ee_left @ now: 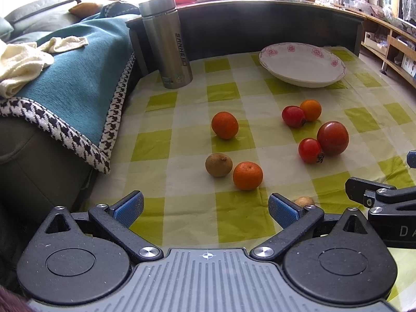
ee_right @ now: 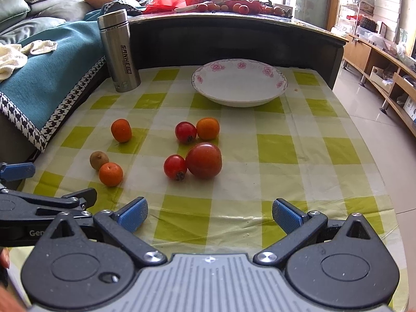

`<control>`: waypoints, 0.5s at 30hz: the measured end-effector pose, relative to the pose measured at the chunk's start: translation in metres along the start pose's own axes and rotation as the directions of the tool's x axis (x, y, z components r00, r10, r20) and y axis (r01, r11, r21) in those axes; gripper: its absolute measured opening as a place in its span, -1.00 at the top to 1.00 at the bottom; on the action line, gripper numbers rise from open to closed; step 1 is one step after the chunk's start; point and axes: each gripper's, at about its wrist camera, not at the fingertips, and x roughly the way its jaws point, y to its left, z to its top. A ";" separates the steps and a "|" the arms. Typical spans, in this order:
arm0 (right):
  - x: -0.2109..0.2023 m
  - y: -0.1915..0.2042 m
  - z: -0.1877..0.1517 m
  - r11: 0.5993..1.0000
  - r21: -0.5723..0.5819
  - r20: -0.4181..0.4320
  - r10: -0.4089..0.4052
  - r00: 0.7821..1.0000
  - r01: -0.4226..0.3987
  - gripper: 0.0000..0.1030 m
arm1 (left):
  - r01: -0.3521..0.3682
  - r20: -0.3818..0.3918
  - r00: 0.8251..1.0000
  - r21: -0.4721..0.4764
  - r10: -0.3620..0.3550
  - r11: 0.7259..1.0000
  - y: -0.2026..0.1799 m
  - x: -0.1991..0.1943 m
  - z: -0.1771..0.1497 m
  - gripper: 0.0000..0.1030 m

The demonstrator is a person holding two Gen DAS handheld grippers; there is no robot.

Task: Organize fruits
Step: 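Move both tools toward the fruits on the checkered cloth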

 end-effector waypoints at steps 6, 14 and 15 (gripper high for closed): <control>0.004 0.004 -0.003 0.999 -0.023 -0.025 0.035 0.999 -0.035 -0.98 | -0.039 0.006 0.999 0.054 0.039 0.998 -0.001 0.000 -0.002 -1.00; 0.009 0.019 -0.007 0.988 -0.113 -0.049 0.103 0.993 -0.108 -0.78 | -0.076 -0.014 0.997 0.026 0.076 0.997 0.013 0.002 0.002 -1.00; 0.010 0.022 -0.007 0.985 -0.123 -0.055 0.118 0.991 -0.124 -0.73 | -0.081 -0.012 0.997 0.017 0.081 0.997 0.016 0.002 0.003 -1.00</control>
